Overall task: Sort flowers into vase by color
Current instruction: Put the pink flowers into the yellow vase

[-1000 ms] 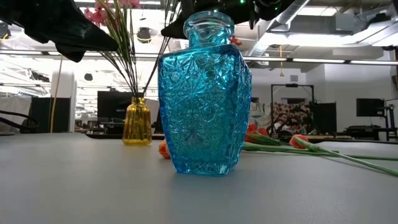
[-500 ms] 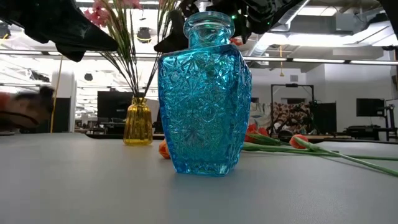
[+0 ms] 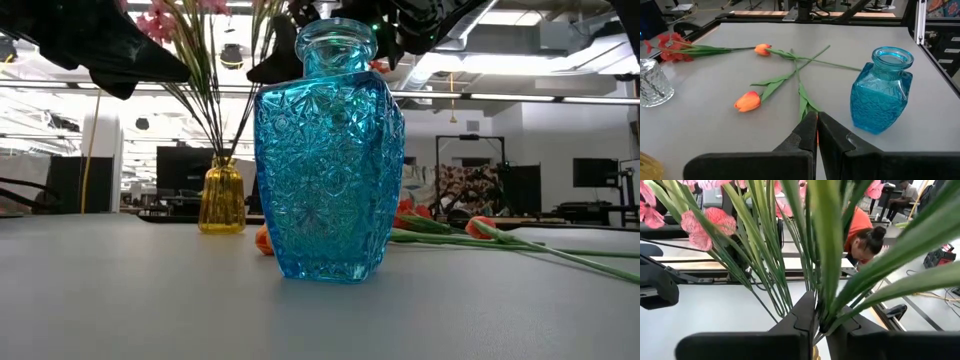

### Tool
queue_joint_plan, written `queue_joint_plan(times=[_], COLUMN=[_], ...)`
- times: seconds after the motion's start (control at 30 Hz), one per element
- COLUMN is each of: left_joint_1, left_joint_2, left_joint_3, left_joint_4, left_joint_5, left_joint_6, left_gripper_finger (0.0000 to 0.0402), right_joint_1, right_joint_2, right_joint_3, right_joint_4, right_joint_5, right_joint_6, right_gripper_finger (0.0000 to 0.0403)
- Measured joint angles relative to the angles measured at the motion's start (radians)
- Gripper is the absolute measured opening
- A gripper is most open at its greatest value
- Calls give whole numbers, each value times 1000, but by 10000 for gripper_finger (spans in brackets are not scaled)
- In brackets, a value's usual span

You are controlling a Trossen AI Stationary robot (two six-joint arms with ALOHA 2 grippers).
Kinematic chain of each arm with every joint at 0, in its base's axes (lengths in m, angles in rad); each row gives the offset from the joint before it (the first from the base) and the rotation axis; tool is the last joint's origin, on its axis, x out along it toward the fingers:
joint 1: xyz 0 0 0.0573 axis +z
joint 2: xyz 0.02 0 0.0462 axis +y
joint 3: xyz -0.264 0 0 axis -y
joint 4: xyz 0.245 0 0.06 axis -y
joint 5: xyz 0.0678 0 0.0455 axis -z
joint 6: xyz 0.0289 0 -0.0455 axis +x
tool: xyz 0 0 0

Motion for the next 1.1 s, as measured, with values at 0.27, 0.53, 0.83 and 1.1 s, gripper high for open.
queue_joint_plan(times=[0.27, 0.53, 0.83, 1.1], left_joint_1=[0, 0, 0, 0], left_joint_2=[0, 0, 0, 0], left_joint_3=[0, 0, 0, 0], left_joint_4=[0, 0, 0, 0], left_joint_5=[0, 0, 0, 0], left_joint_6=[-1, -9, -8, -8], left_gripper_finger=[1, 1, 1, 1], right_joint_1=[0, -1, 1, 23], right_joint_2=[0, -13, -14, -27], right_joint_3=[0, 99, 196, 264], right_joint_4=[-55, -372, -615, -815], right_joint_5=[1, 86, 89, 87], right_joint_6=[2, 37, -32, -35], right_gripper_finger=[143, 239, 249, 249])
